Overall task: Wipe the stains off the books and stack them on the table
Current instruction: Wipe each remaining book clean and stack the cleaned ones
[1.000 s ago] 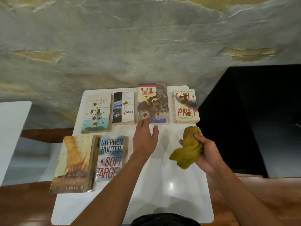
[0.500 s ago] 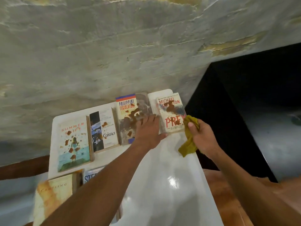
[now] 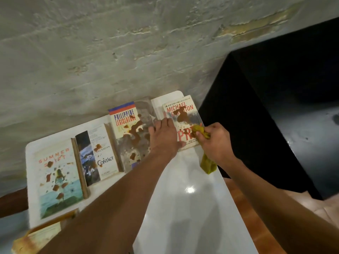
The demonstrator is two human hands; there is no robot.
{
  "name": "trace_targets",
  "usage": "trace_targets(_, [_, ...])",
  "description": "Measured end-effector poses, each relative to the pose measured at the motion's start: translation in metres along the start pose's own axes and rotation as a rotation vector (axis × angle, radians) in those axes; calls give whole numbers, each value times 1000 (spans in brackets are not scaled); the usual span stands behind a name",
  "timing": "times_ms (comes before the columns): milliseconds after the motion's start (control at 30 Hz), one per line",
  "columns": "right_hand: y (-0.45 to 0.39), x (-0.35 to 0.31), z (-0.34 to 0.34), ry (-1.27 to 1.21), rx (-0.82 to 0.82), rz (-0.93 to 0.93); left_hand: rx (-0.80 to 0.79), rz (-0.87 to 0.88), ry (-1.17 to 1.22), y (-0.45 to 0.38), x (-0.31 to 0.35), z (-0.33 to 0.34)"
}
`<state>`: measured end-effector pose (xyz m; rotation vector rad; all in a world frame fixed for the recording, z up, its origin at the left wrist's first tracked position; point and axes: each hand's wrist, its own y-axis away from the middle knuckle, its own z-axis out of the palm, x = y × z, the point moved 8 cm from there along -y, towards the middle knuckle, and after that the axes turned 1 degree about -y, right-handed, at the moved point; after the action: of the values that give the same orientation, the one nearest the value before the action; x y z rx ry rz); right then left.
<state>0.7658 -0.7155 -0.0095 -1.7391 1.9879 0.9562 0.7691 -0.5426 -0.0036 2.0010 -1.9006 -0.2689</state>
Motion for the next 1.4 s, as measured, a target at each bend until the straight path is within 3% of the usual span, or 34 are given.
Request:
trace_targets(167, [12, -8, 8, 253, -59, -123, -24, -23, -72, -2, 5, 3])
trace_targets(333, [2, -16, 5, 271, 9, -140, -3, -24, -66, -5, 3, 5])
trace_targets(467, [16, -25, 19, 319, -80, -266, 15, -19, -60, -5, 0, 6])
trace_targets(633, [-2, -18, 7, 307, -11, -148, 32, -17, 17, -5, -3, 8])
trace_targets(767, [9, -30, 17, 388, -114, -294, 42, -13, -1, -4, -5, 10])
trace_targets(900, [-17, -15, 0, 332, -8, -137, 34, -11, 21, -6, -2, 10])
trace_targets(1033, [5, -29, 22, 420, -131, -348, 35, -11, -12, -4, -4, 12])
trace_targets(1167, [-17, -19, 4, 377, -23, -178, 31, -12, 1, -5, -1, 11])
trace_targets(1300, [3, -36, 24, 462, -118, -343, 41, -9, -18, -4, -3, 10])
trace_targets(1400, [-11, -28, 13, 451, -117, -265, 34, -13, -3, -5, -2, 10])
